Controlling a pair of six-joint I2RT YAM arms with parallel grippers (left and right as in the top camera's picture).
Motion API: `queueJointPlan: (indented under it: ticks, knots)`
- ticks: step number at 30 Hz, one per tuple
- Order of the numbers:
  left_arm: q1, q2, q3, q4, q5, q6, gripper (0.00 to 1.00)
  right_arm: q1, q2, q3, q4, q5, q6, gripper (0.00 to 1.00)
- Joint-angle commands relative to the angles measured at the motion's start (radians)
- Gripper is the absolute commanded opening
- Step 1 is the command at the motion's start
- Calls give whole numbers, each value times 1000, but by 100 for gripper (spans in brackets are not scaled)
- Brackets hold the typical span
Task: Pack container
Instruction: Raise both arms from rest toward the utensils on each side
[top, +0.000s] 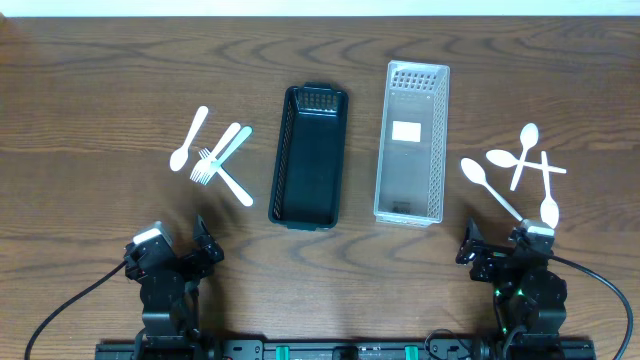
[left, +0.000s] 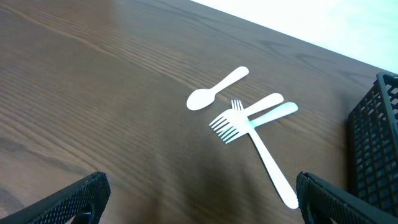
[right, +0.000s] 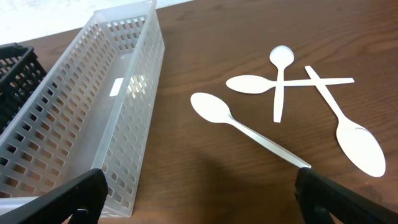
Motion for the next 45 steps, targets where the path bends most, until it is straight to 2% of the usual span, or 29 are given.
queueJointPlan:
  ticks: [1, 24, 30, 34, 39, 42, 45]
  knots:
    - [5, -5, -13, -25, -16, -5, 98, -8, -10, -10, -2, 4, -3, 99]
    - [5, -5, -13, -24, -16, -5, 98, -8, -11, -10, 23, -2, 0, 99]
    - [5, -5, -13, -18, -14, -6, 98, -8, -11, -11, 32, -192, 148, 99]
    - [5, -5, -13, -15, 43, -30, 98, -8, -10, -11, 25, -296, 154, 99]
    - [5, 1, 15, -15, 285, -40, 98, -8, 8, 1, 37, -319, 151, 99]
    - [5, 37, 81, -27, 293, -43, 98, -8, 51, 45, 40, -319, 124, 99]
    - [5, 134, 202, -58, 276, -43, 98, -8, 168, 150, 8, -319, 79, 99]
